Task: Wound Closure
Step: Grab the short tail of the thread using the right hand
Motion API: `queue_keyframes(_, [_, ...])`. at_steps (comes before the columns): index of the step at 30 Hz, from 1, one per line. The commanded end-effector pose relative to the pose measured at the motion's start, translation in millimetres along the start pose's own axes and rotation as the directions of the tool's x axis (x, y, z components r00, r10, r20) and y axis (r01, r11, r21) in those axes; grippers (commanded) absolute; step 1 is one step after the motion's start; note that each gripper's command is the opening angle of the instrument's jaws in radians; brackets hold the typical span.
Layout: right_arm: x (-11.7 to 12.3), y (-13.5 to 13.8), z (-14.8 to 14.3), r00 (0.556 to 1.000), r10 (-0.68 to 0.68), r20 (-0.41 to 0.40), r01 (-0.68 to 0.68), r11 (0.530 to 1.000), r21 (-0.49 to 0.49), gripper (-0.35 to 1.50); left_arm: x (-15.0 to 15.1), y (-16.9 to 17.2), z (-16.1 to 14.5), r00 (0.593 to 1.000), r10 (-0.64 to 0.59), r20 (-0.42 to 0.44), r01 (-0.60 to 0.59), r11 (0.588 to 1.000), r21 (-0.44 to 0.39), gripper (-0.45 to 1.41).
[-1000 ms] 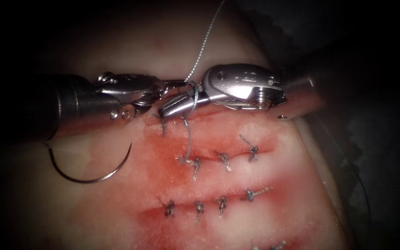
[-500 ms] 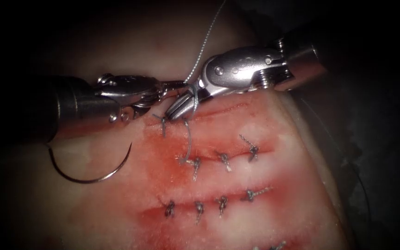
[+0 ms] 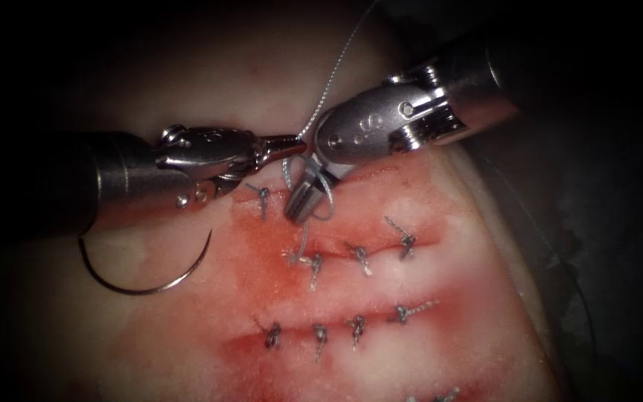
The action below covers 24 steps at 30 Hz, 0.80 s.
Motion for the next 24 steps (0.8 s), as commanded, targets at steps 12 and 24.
queue_keyframes(12, [-1.4,0.7,1.0,0.999,-0.023,0.042,0.022,1.0,0.003,0.51,-0.1,0.3,1.1,1.0,0.01,0.002,-0.01,1.0,-0.001,-0.45])
queue_keyframes(24, [-0.8,1.2,1.0,0.999,-0.027,0.043,0.027,1.0,0.003,0.42,-0.1,0.2,1.0,1.0,0.022,0.002,-0.022,1.0,-0.001,-0.45])
